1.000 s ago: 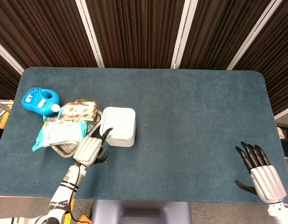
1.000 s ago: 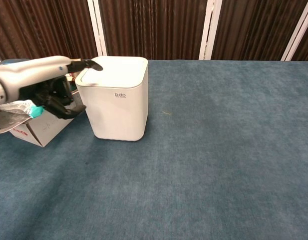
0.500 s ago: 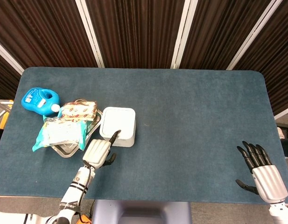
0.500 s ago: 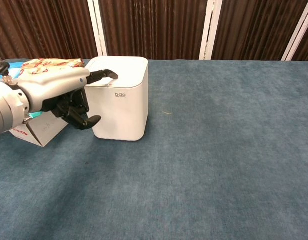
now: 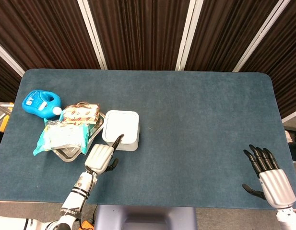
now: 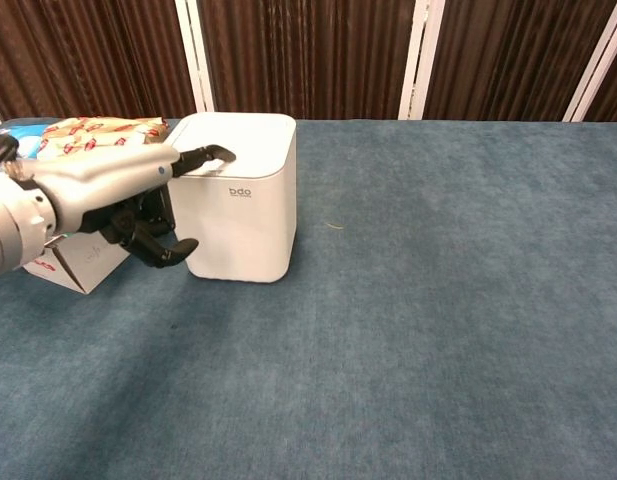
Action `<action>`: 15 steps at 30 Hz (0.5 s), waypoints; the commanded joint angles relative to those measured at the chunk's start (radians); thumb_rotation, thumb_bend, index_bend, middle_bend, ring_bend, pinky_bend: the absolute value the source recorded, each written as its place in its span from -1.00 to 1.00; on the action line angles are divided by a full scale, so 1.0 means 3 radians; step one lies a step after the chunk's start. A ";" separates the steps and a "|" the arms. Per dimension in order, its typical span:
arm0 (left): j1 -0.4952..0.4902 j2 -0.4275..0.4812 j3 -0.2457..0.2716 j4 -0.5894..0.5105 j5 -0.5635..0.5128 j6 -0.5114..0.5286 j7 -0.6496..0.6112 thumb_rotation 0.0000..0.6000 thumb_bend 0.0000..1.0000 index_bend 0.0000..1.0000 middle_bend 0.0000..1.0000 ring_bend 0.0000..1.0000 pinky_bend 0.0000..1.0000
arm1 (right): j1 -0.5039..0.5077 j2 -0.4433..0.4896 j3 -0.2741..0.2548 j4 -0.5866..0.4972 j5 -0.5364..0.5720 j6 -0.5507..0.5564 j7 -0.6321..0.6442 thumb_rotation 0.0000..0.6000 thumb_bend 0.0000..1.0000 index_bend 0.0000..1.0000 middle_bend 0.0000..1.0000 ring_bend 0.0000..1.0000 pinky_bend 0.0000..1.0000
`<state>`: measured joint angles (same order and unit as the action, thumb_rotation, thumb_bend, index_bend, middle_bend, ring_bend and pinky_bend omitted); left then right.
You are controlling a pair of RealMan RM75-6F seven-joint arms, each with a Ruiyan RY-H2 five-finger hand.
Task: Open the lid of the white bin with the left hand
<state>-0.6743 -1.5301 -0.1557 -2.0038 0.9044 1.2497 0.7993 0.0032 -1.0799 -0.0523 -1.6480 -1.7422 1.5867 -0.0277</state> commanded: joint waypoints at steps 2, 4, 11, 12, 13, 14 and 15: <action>0.0142 0.0024 0.0181 0.0167 0.1047 0.0404 -0.0214 1.00 -0.08 -1.00 0.87 0.79 1.00 | -0.0001 0.0001 0.0000 0.0000 -0.0001 0.0003 -0.0002 1.00 -0.83 -1.00 -1.00 -1.00 -1.00; 0.0319 0.0237 0.0387 0.0047 0.1394 0.0632 -0.0240 1.00 -0.08 -1.00 0.64 0.63 0.97 | -0.0007 0.0002 -0.0005 -0.0001 -0.0015 0.0015 -0.0008 1.00 -0.83 -1.00 -1.00 -1.00 -1.00; 0.0771 0.1004 0.0989 -0.0185 0.1662 0.0767 -0.0388 1.00 -0.10 -1.00 -0.42 -0.42 0.11 | -0.0010 -0.0015 -0.0014 -0.0014 -0.0019 -0.0004 -0.0062 1.00 -0.83 -1.00 -1.00 -1.00 -1.00; 0.0856 0.1066 0.1078 -0.0126 0.1741 0.0823 -0.0449 1.00 -0.10 -1.00 -0.59 -0.61 -0.10 | -0.0008 -0.0020 -0.0013 -0.0015 -0.0018 -0.0010 -0.0074 1.00 -0.83 -1.00 -1.00 -1.00 -1.00; 0.0946 0.1109 0.1160 -0.0036 0.1837 0.0892 -0.0550 1.00 -0.10 -1.00 -0.76 -0.79 -0.33 | -0.0005 -0.0024 -0.0014 -0.0017 -0.0020 -0.0016 -0.0082 1.00 -0.83 -1.00 -1.00 -1.00 -1.00; 0.1078 0.1140 0.1253 0.0142 0.1976 0.1015 -0.0739 1.00 -0.10 -1.00 -0.87 -0.90 -0.50 | -0.0002 -0.0029 -0.0015 -0.0019 -0.0019 -0.0029 -0.0095 1.00 -0.83 -1.00 -1.00 -1.00 -1.00; 0.1184 0.1141 0.1307 0.0317 0.2062 0.1118 -0.0912 1.00 -0.10 -1.00 -0.96 -0.98 -0.68 | 0.0000 -0.0032 -0.0016 -0.0023 -0.0011 -0.0041 -0.0108 1.00 -0.83 -1.00 -1.00 -1.00 -1.00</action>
<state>-0.4394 -1.2504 0.1312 -2.0145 1.4008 1.4851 0.6595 0.0024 -1.0884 -0.0567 -1.6541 -1.7466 1.5763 -0.0583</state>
